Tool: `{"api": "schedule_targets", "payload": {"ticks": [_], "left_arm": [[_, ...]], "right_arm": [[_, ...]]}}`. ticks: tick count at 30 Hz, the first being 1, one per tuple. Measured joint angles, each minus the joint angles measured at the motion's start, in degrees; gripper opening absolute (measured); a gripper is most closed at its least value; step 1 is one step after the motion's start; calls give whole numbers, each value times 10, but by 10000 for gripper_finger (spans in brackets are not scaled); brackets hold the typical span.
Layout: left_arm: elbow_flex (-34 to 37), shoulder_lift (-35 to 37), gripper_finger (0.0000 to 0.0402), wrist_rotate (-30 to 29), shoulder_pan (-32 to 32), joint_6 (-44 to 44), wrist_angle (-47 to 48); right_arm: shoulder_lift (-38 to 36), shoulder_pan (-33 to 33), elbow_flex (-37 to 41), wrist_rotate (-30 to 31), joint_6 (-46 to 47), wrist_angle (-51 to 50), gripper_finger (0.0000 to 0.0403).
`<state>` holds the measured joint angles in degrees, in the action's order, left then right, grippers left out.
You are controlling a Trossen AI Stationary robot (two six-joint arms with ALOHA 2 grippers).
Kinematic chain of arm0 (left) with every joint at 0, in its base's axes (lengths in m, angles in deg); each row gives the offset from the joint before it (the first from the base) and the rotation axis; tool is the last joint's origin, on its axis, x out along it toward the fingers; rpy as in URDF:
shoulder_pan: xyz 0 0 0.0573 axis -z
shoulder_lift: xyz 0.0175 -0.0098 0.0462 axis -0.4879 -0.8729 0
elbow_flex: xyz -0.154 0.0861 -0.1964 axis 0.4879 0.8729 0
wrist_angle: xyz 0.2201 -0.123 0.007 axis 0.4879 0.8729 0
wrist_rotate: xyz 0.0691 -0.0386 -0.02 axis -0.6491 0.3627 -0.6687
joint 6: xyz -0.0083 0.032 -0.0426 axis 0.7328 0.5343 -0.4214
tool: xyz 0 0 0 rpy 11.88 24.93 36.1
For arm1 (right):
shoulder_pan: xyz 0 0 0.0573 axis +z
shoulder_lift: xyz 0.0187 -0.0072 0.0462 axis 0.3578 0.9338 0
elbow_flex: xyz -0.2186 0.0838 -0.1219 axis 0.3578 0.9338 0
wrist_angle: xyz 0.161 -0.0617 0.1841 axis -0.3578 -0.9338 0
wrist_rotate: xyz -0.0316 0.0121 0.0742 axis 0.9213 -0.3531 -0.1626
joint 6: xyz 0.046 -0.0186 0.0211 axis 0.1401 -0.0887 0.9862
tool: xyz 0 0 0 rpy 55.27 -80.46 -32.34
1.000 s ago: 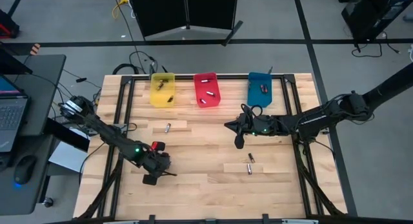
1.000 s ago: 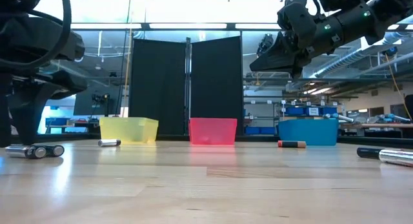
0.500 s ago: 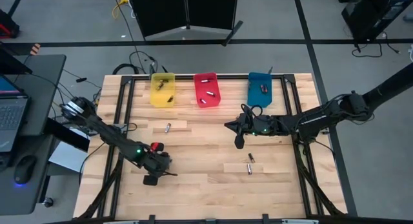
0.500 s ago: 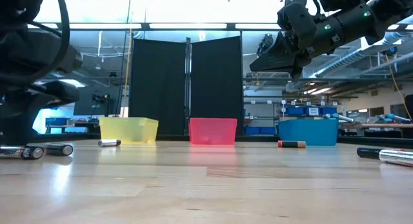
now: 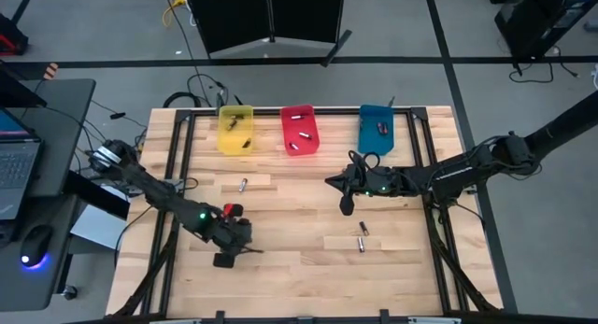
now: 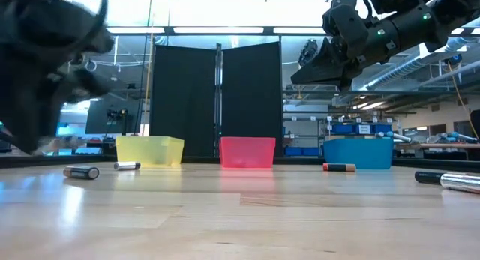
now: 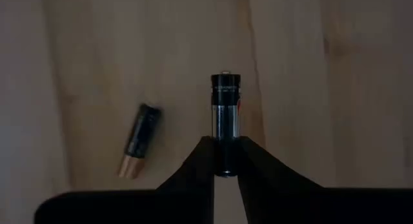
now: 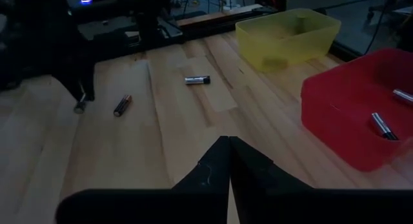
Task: Sort batteries
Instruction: Put the bottom left silver battery into the red bin
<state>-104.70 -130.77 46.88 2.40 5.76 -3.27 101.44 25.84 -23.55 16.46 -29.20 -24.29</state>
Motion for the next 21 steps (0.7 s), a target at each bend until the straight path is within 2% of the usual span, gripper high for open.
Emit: {"api": "schedule_targets", "payload": {"ticks": [4, 10, 16, 21], "left_arm": [[-19, 15, 46, -21, -44, 27, 30], [-54, 25, 46, -33, -151, 109, 31], [-108, 25, 46, -28, -297, 217, -14], [-160, -1, 46, 22, -425, 297, -28]], "right_arm": [[0, 1, 0, 0, 0, 1, 19], [0, 1, 0, 0, 0, 0, 19], [0, 1, 0, 0, -4, 0, 17], [0, 1, 0, 0, -4, 0, 19]]}}
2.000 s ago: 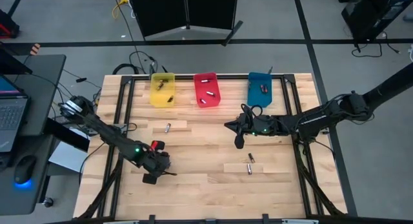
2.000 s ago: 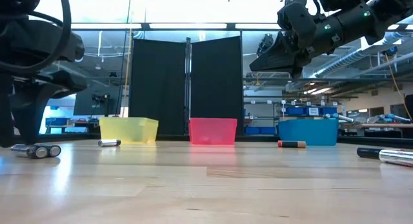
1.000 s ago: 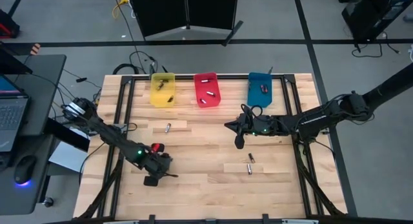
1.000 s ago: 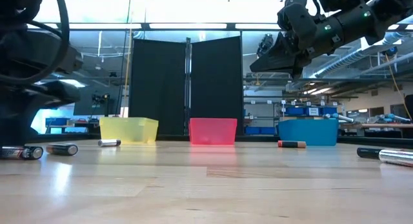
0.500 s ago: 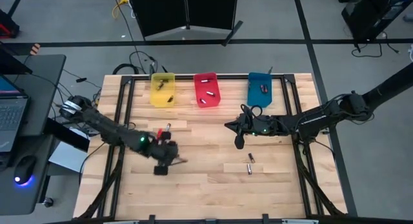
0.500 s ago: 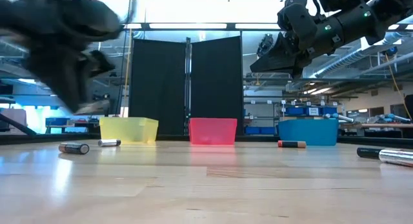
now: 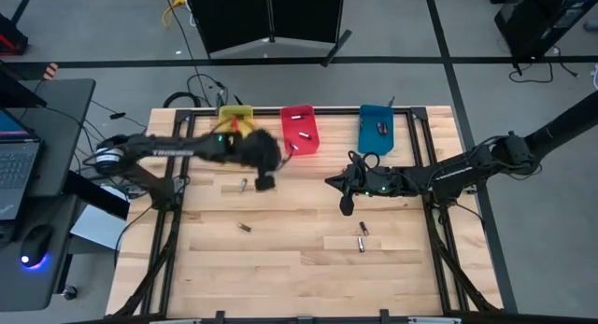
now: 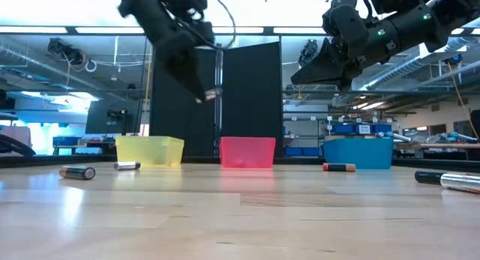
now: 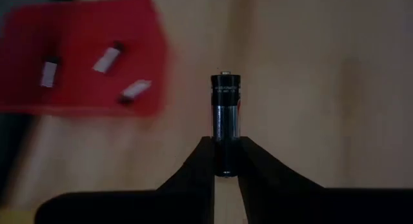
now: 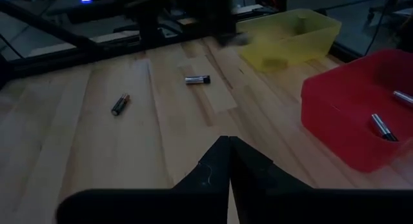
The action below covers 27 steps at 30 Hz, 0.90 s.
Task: Sort batteries
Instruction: Put the bottom left silver battery into the red bin
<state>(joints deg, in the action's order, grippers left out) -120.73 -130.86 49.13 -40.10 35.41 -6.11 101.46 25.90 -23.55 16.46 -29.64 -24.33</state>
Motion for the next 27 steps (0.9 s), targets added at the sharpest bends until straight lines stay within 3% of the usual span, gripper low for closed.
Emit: {"api": "schedule_targets", "payload": {"ticks": [10, 20, 27], "left_arm": [[-176, -168, 46, 88, -152, 151, 15], [-379, -380, 46, 117, -212, 206, 129], [-443, -445, 46, 148, -244, 232, 172]], "right_arm": [[0, 0, 0, 0, 0, -2, 20], [0, 0, 0, 0, 0, -6, 16], [0, 0, 0, 0, 0, -6, 23]]}}
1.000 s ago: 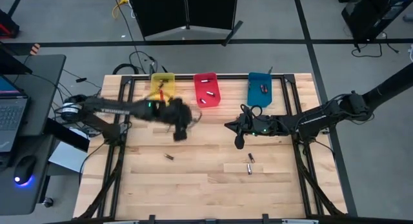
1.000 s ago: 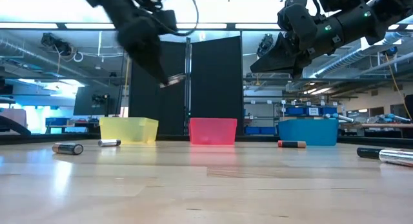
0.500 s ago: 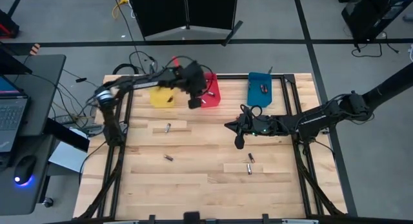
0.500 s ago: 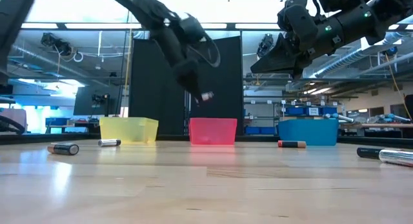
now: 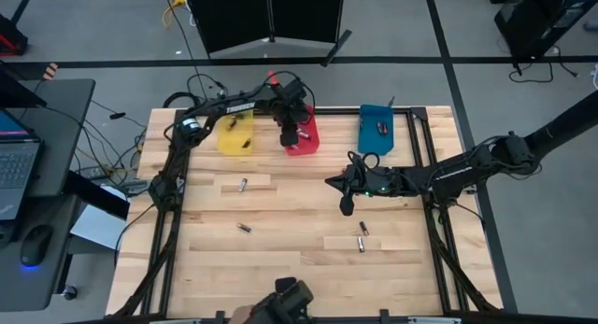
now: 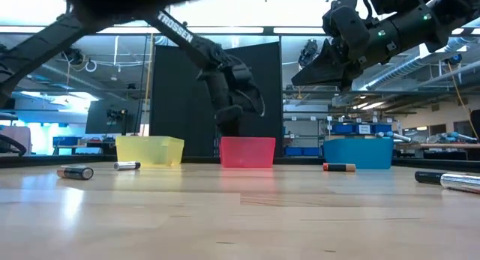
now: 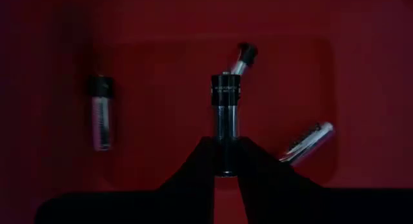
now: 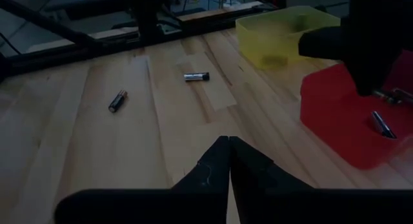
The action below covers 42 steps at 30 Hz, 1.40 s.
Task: Sort batteries
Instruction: Put the bottom left silver battery into the red bin, then put the top brown battery into the yellow bin
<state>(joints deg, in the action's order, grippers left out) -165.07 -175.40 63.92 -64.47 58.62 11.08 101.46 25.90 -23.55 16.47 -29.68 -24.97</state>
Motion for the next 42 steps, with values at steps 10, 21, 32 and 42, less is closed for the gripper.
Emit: {"api": "schedule_targets", "payload": {"ticks": [10, 21, 32, 42], "left_arm": [[0, -32, 46, 14, -14, 5, -2], [0, -31, 136, -15, -11, 2, -1], [24, 71, 113, 3, 1, -21, -43], [352, 282, 80, 55, 38, -60, -436]], "right_arm": [[0, 0, 0, 0, -5, -1, 20], [0, 0, 0, 0, -5, -1, 25], [-16, 0, 0, 0, 1, -59, 39], [-17, 0, 0, 0, 38, -154, 39]]}}
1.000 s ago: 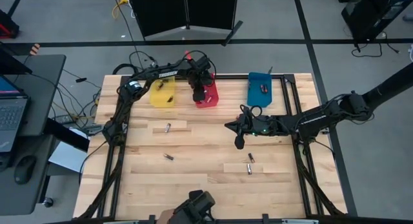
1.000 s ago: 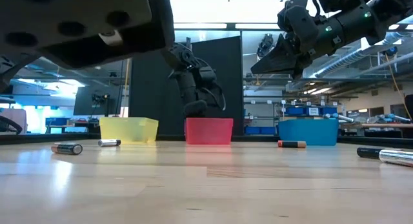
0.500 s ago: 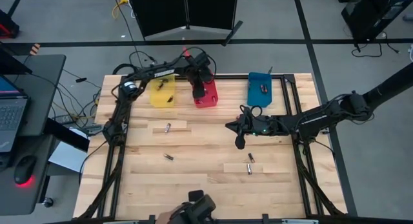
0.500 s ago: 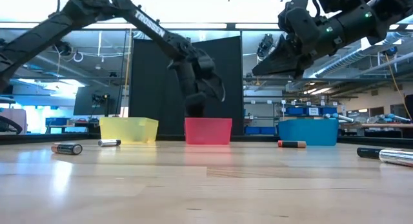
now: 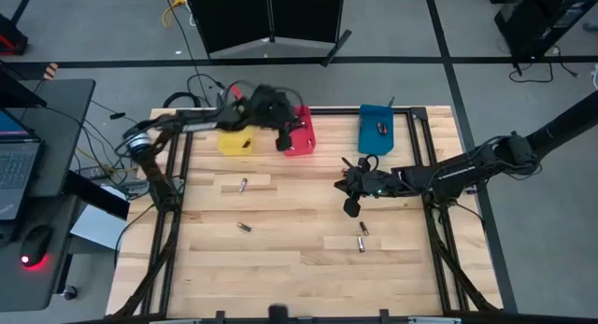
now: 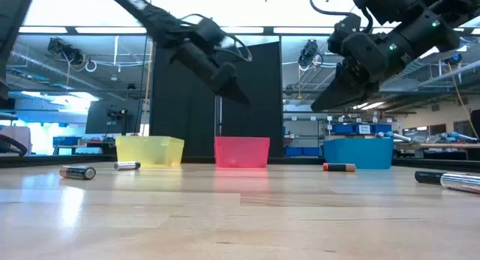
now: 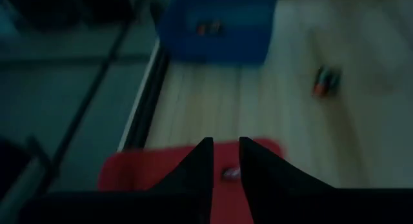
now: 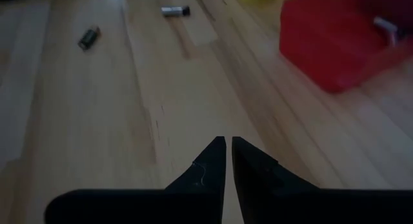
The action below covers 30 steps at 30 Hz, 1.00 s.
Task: Sort batteries
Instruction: Put the top brown battery into the yellow bin
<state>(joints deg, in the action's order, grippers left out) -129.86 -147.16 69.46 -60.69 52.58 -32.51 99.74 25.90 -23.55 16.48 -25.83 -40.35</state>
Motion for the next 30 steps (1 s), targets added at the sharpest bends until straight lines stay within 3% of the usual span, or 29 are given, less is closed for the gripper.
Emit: {"api": "schedule_targets", "payload": {"ticks": [7, 12, 22, 25, 30], "left_arm": [[246, 130, 79, 8, 60, -86, -281], [353, 179, 79, 8, 107, -115, -405], [427, 190, 79, -4, 159, -119, -490], [430, 190, 79, -5, 167, -116, -494], [435, 190, 79, -5, 175, -104, -514]], "right_arm": [[0, 6, 0, -30, 70, -45, 40], [0, 39, -8, -62, 138, -90, 68], [0, 116, -109, -51, 338, -359, 138], [0, 119, -115, -25, 333, -411, 141], [0, 65, -115, 6, 222, -441, 141]]}}
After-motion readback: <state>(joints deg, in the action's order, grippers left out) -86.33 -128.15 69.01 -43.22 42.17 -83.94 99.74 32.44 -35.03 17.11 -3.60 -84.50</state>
